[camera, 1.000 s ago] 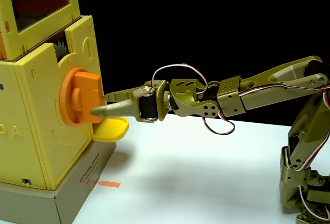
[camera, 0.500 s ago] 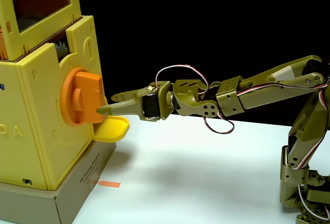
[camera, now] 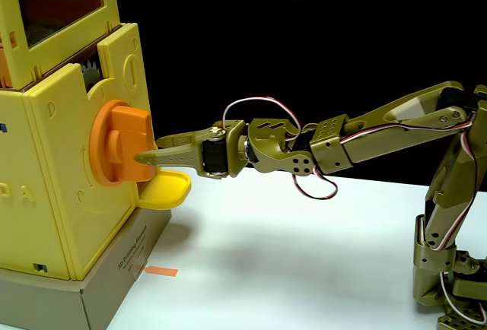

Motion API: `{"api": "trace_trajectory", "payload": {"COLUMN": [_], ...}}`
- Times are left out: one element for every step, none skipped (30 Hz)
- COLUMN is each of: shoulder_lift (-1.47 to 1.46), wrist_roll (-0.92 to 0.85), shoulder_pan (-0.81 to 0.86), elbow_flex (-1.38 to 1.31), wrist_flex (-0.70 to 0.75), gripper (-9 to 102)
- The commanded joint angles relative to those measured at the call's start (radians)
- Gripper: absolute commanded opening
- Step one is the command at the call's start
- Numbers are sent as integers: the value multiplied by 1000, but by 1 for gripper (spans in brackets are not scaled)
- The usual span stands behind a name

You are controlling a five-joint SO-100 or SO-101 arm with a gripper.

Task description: Turn the button of vending machine.

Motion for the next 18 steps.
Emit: {"api": "trace_trajectory", "payload": {"shoulder_lift": [-15, -23, -31, -38, -46, -51, -55, -61, -67, -72, -78, -81, -84, -87, -89, -91, -92, -92], "wrist_roll": [9, 9, 9, 9, 9, 9, 8, 8, 8, 8, 6, 6, 6, 6, 5, 3, -2, -5], "shoulder_pan": [-14, -15, -17, -18, -20, -21, -23, -25, -26, -28, -28, -29, -31, -34, -35, -38, -41, -44], "elbow_flex": [-77, -86, -97, -106, -112, -115, -117, -118, -120, -120, -120, -120, -120, -120, -120, -120, -120, -121], "wrist_flex": [-25, -25, -29, -35, -44, -54, -61, -63, -66, -71, -72, -72, -74, -74, -75, -81, -86, -92], "gripper": [29, 29, 28, 28, 27, 27, 26, 25, 25, 24, 24, 24, 23, 23, 22, 21, 20, 19]}}
